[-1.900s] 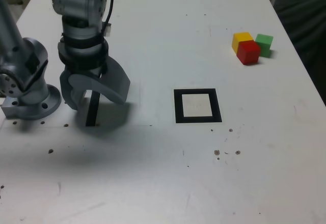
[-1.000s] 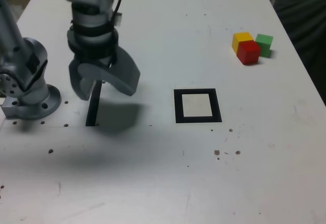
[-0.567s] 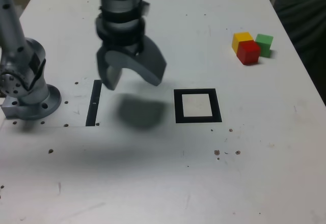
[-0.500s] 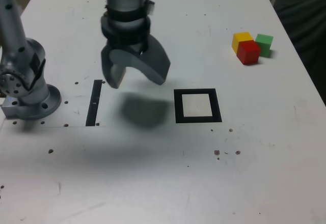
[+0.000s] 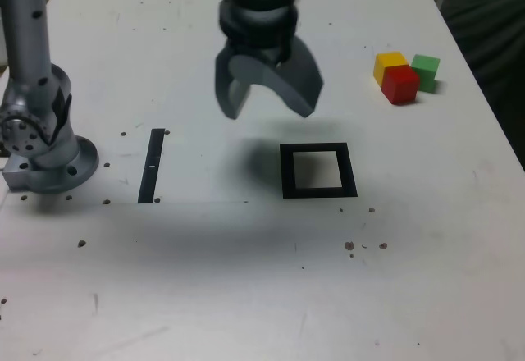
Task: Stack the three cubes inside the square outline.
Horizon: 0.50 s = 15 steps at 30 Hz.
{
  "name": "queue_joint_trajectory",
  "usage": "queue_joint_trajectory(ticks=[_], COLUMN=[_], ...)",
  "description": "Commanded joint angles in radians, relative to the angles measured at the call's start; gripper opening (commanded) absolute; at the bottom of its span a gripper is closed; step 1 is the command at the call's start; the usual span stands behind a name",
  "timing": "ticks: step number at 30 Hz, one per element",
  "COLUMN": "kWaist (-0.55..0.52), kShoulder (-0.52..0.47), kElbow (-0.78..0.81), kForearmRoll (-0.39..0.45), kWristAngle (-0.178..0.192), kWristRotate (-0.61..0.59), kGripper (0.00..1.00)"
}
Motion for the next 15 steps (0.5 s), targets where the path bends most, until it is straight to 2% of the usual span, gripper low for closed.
queue_joint_trajectory(ticks=[1,10,15], kWaist=[0.01,0.036,0.042], kShoulder=[0.027,0.12,0.19], kElbow=[-0.039,-0.203,-0.331], kForearmRoll=[0.021,0.075,0.133], kWristAngle=[0.0,0.004,0.013], kWristRotate=[0.02,0.095,0.138], kGripper=[0.99,0.99,0.99])
